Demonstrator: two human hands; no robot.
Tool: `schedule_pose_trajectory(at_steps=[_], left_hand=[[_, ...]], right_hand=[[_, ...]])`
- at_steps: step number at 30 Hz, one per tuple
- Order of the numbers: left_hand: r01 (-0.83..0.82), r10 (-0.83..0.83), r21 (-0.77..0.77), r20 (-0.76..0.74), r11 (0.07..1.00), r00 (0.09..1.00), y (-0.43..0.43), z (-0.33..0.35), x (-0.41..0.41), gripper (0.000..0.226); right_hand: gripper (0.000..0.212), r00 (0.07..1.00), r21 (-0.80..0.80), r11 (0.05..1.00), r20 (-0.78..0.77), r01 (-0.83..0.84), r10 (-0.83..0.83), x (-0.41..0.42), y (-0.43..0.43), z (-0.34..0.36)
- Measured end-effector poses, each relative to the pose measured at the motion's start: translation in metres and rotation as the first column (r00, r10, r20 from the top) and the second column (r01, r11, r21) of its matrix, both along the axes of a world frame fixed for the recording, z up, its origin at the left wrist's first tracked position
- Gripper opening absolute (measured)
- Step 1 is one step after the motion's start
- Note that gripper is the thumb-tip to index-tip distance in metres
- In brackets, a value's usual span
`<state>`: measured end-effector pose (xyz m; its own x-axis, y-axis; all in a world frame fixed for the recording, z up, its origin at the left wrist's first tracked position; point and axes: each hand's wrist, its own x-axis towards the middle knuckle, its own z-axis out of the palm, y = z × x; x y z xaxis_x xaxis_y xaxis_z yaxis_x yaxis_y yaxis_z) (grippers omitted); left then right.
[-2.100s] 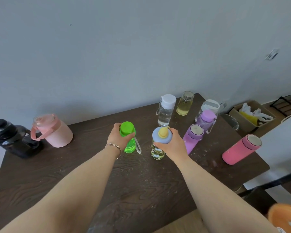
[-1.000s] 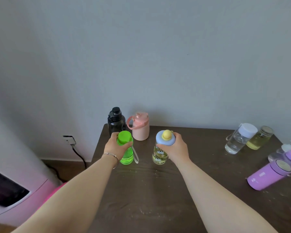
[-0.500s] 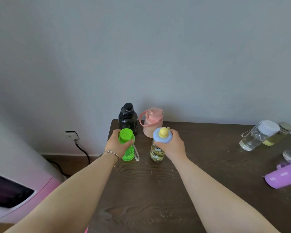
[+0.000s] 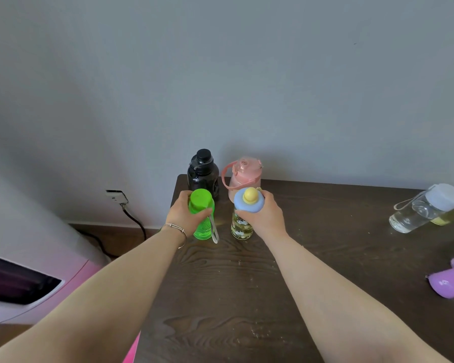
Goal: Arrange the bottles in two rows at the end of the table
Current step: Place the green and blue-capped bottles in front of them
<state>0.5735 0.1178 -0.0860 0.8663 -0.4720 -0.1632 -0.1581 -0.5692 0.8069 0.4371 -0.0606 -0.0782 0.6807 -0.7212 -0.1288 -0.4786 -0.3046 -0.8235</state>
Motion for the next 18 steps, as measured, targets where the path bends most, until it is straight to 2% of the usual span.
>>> schedule_pose_trajectory(at_steps=[4,10,14,18], left_hand=[[0.002,-0.002,0.001,-0.006,1.0,1.0,0.001,-0.002,0.0,0.064],[0.03,-0.03,0.049,-0.005,0.998,1.0,0.002,0.003,-0.003,0.079],[0.07,-0.074,0.083,0.052,0.994,0.996,0.003,0.012,-0.004,0.085],[0.139,-0.166,0.18,0.141,0.974,0.976,0.004,0.02,-0.005,0.092]], right_hand=[[0.086,0.996,0.014,0.997,-0.045,-0.072,0.072,0.001,-0.003,0.002],[0.092,0.986,-0.054,0.991,-0.123,-0.119,0.111,-0.009,-0.004,-0.002],[0.093,0.963,-0.173,0.967,-0.224,-0.19,0.149,-0.007,-0.001,0.007],[0.09,0.924,-0.361,0.88,-0.333,-0.307,0.186,-0.011,0.0,0.014]])
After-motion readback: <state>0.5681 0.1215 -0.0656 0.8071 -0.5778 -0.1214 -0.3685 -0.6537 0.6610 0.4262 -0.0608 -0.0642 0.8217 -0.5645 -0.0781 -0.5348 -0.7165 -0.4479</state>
